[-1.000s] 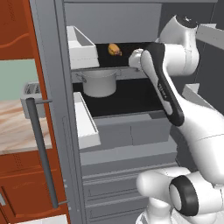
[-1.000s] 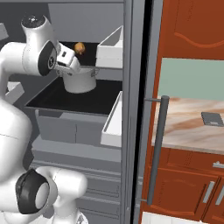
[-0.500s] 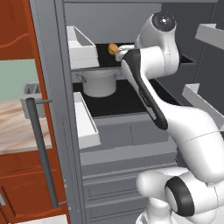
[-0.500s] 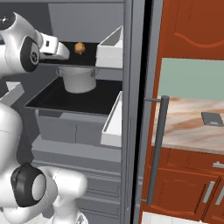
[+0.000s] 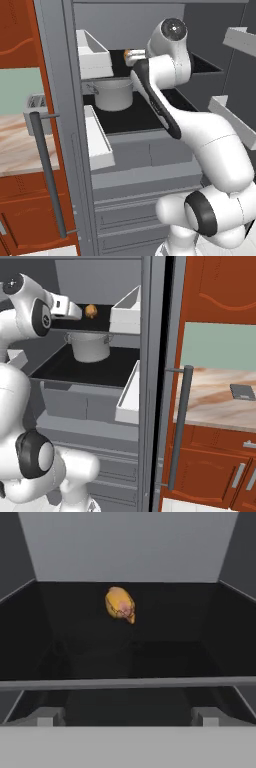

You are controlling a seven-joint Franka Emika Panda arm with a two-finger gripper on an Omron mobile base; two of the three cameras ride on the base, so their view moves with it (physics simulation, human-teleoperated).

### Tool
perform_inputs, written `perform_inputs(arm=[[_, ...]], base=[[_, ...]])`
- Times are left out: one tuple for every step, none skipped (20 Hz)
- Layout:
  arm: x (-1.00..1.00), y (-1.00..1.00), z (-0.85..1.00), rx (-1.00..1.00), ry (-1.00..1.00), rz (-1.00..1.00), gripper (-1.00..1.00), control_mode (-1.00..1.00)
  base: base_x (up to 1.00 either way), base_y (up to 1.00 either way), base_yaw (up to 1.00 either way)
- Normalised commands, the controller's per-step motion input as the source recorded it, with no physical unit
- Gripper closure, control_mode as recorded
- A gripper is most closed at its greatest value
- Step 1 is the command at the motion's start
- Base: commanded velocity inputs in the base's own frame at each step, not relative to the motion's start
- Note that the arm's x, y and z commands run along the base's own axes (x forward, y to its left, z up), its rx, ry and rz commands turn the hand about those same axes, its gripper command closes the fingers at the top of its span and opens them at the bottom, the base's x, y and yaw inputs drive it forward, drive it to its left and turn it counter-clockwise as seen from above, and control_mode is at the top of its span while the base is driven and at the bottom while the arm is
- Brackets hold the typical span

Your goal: Take the chicken drumstick from the fridge and place it on the digital scale on the counter by the fridge. Wait a few seconds for a reading, then move it to the plate on the dining counter.

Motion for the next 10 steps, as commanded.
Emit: perform_inputs(arm=[[0.59,-0.24,0.0,0.0,0.03,0.03,-1.0,-1.0],[0.69,-0.29,0.0,0.0,0.04,0.04,-1.0,-1.0],[0.74,-0.3,0.0,0.0,0.04,0.06,-1.0,-1.0],[0.78,-0.31,0.0,0.0,0.07,0.08,-1.0,-1.0],[0.74,-0.31,0.0,0.0,0.09,0.08,-1.0,-1.0],[0.65,-0.3,0.0,0.0,0.1,0.08,-1.0,-1.0],[0.49,-0.25,0.0,0.0,0.12,0.06,-1.0,-1.0],[0.37,-0.19,0.0,0.0,0.13,0.05,-1.0,-1.0],[0.14,-0.19,0.0,0.0,0.06,0.02,-1.0,-1.0],[0.02,-0.14,0.0,0.0,0.08,0.01,-1.0,-1.0]], base=[[0.0,0.0,0.0],[0.0,0.0,0.0],[0.0,0.0,0.0],[0.0,0.0,0.0],[0.0,0.0,0.0],[0.0,0.0,0.0],[0.0,0.0,0.0],[0.0,0.0,0.0],[0.0,0.0,0.0],[0.0,0.0,0.0]])
